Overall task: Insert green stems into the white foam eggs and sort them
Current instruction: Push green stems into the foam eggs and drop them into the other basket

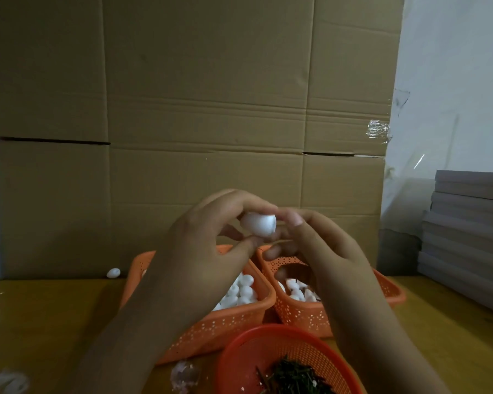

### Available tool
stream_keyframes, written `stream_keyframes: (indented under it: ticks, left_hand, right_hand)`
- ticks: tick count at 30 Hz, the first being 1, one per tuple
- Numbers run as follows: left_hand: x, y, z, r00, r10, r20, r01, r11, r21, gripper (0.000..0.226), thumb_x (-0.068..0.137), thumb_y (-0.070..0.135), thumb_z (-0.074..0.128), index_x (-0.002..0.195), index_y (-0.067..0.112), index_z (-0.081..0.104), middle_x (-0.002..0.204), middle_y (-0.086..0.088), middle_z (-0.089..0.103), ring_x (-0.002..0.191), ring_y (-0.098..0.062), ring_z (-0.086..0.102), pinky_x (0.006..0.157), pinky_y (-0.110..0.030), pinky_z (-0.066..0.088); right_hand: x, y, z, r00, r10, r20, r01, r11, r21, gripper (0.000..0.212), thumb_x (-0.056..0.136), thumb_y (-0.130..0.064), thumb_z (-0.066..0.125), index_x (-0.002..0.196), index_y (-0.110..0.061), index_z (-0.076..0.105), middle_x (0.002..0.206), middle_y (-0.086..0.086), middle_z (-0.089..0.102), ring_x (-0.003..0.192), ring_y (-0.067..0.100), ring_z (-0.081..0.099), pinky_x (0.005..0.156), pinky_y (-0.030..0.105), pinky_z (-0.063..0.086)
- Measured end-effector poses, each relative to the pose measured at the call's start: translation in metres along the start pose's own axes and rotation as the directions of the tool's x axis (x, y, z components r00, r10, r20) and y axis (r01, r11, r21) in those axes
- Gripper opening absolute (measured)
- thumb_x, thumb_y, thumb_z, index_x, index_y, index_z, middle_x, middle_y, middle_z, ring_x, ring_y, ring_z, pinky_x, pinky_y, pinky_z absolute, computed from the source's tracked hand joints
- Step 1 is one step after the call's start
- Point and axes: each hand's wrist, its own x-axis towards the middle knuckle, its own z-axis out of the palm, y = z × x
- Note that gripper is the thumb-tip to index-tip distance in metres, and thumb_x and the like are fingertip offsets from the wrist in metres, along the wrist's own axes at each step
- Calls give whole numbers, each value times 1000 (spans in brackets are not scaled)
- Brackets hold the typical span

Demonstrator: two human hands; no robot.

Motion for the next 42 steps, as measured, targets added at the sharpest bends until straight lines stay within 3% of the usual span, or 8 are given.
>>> stream_keyframes:
  ticks: [9,16,20,26,30,33,37,42]
  left_hand:
    - [-1,0,4,995,104,-15,-90,915,393,22,79,35,60,101,40,60,103,22,48,93,2,49,72,-15,44]
    - [-2,-7,7,991,-118,-68,103,976,-192,31,90,12,65,101,39,56,106,17,69,96,-3,69,80,-20,56]
    - [-2,-9,8,991,-131,-3,123,938,-325,36,91,25,54,123,42,56,114,11,68,107,-8,66,85,-26,56]
    - [-5,-14,8,998,-41,-36,49,970,237,28,92,35,58,116,49,56,111,34,57,104,11,54,83,-8,45]
    - [-4,-13,12,998,-12,-69,32,954,298,20,86,42,58,105,43,57,98,23,57,94,1,56,74,-28,51]
    - [-3,-13,12,998,6,-57,13,942,334,22,83,49,58,102,39,61,92,19,52,80,-1,52,65,-21,46]
    - [-5,-11,14,987,-155,-42,156,987,36,14,85,38,64,99,43,62,92,24,63,82,1,62,67,-13,49]
    - [-4,-13,12,973,-228,-18,221,959,-178,23,84,25,72,98,42,64,100,21,69,93,1,66,74,-16,53]
  right_hand:
    - [-1,5,6,985,-153,-77,130,961,-243,12,83,-22,68,94,-24,71,82,-3,73,79,12,68,71,25,56]
    - [0,6,7,980,-79,-183,56,990,-127,15,91,-16,57,101,-22,67,85,0,72,75,12,68,65,15,52]
    - [0,3,5,991,52,-123,-45,998,54,22,95,-10,50,107,-17,68,90,5,75,83,21,71,70,23,58]
    - [-3,-4,4,982,-110,-155,103,993,-55,29,92,-5,52,90,-22,75,85,-5,76,84,6,70,72,13,54]
    - [-6,-7,5,971,-223,-80,204,958,-203,31,90,-3,54,91,-26,75,89,-14,74,90,-5,65,73,6,46]
    - [-6,-4,9,973,-232,-4,223,939,-263,26,88,-10,62,95,-30,76,106,-17,68,105,-7,59,81,5,44]
    - [-5,5,12,984,-174,-32,156,937,-313,29,90,-21,58,108,-43,65,120,-19,59,111,-7,55,86,14,48]
    - [1,-1,1,992,-7,-126,1,999,-45,28,93,-7,51,110,-23,66,92,-3,75,87,4,69,67,9,51]
